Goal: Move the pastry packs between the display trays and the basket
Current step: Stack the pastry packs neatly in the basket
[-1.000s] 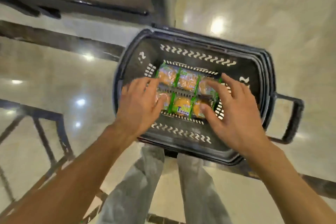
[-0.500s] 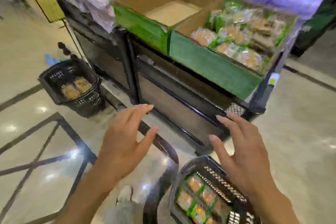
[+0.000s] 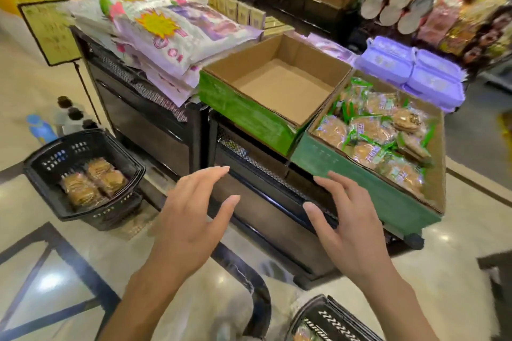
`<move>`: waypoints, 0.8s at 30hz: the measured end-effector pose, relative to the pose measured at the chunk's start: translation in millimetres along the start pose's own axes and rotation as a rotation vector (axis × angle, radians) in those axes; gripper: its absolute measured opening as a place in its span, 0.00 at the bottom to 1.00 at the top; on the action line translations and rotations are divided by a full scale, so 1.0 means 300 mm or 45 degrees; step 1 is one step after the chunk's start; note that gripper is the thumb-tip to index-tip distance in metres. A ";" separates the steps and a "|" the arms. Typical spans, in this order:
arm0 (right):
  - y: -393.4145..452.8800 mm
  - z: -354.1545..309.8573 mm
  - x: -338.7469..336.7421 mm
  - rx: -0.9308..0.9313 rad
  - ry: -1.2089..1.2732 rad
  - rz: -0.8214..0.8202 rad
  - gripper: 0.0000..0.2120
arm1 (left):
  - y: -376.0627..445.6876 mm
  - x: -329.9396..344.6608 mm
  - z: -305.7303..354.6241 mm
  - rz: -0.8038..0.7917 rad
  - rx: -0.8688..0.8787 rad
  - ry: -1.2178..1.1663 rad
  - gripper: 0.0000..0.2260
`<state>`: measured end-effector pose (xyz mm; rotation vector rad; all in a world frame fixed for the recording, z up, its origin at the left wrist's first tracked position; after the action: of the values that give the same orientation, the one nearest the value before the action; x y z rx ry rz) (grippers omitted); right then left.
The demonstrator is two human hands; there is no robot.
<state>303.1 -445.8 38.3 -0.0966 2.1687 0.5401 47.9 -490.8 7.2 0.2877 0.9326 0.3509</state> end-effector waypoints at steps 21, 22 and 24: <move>0.623 0.725 0.024 0.570 0.045 0.119 0.20 | 0.963 0.719 0.221 -0.468 0.479 -0.001 0.21; 0.655 0.743 0.034 0.592 0.035 0.085 0.21 | 0.999 0.750 0.224 -0.484 0.496 -0.027 0.21; 0.702 0.771 0.043 0.653 0.021 0.049 0.22 | 1.066 0.809 0.236 -0.500 0.586 -0.039 0.21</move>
<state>413.3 -158.7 -20.5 0.2207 2.2615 -0.0082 184.9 -107.0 -5.3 0.5175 1.0090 -0.2352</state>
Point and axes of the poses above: each hand's wrist, its own y-axis towards the middle knuckle, its own x-axis out of the palm, z = x × y, the point moved 4 cm from there along y, towards the middle knuckle, and after that the axes turned 11 degrees about y, right-handed, at the moved point
